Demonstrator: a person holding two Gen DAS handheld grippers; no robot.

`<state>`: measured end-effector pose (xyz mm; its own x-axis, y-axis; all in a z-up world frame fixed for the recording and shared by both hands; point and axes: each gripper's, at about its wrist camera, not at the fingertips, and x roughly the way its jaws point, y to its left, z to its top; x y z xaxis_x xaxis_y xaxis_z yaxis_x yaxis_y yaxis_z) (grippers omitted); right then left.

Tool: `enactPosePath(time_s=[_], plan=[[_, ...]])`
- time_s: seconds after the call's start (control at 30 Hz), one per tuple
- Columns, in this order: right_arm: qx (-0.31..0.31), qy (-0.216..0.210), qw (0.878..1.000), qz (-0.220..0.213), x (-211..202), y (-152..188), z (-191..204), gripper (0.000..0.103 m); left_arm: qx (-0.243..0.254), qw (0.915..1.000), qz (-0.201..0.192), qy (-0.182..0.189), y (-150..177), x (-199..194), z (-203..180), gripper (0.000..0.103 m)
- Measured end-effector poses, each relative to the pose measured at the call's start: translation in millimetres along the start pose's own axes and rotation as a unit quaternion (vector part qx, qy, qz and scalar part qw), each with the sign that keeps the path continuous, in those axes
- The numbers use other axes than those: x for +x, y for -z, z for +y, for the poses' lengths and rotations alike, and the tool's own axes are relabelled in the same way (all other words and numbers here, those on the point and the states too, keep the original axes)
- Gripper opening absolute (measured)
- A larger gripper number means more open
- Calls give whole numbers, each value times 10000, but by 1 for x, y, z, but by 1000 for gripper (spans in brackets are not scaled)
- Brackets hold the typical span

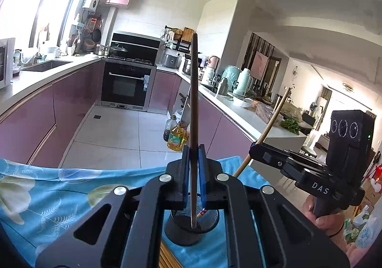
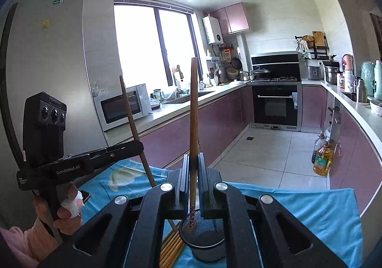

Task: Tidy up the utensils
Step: 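Lower the left tool's chopstick into the mesh cup while the right tool inserts its chopstick, then open both tools and move them back over the chopstick pile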

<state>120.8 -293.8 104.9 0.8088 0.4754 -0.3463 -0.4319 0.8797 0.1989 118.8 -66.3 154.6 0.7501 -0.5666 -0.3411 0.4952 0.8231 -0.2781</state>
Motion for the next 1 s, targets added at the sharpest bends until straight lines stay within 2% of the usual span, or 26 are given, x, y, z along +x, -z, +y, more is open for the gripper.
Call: enactPosePath(time_s=[0.23,0.4,0.5,0.77,0.8,0.87,0.93,1.0], plan=[[63,30,9969,779,36,30,-12,5,149,9978,629,-155,32,55,-2,8],[137,21,9880,1538,65,53,-19,6,239,9940,1062,-93,60,85,8,8],[203,17,9840,1772,75,56,-18,6,233,9925,1187,-154,71,98,14,8],[465,145,9825,1797,86,55,-24,8,199,9921,1216,-250,72,114,25,10],[481,159,9828,1775,85,55,-23,9,209,9923,1186,-274,73,114,24,13],[514,192,9844,1674,82,54,-23,9,239,9930,1109,-325,75,109,22,30],[508,250,9863,1550,78,52,-23,25,283,9939,979,-414,75,101,23,40],[494,280,9885,1402,71,50,-23,31,308,9946,848,-505,74,91,25,43]])
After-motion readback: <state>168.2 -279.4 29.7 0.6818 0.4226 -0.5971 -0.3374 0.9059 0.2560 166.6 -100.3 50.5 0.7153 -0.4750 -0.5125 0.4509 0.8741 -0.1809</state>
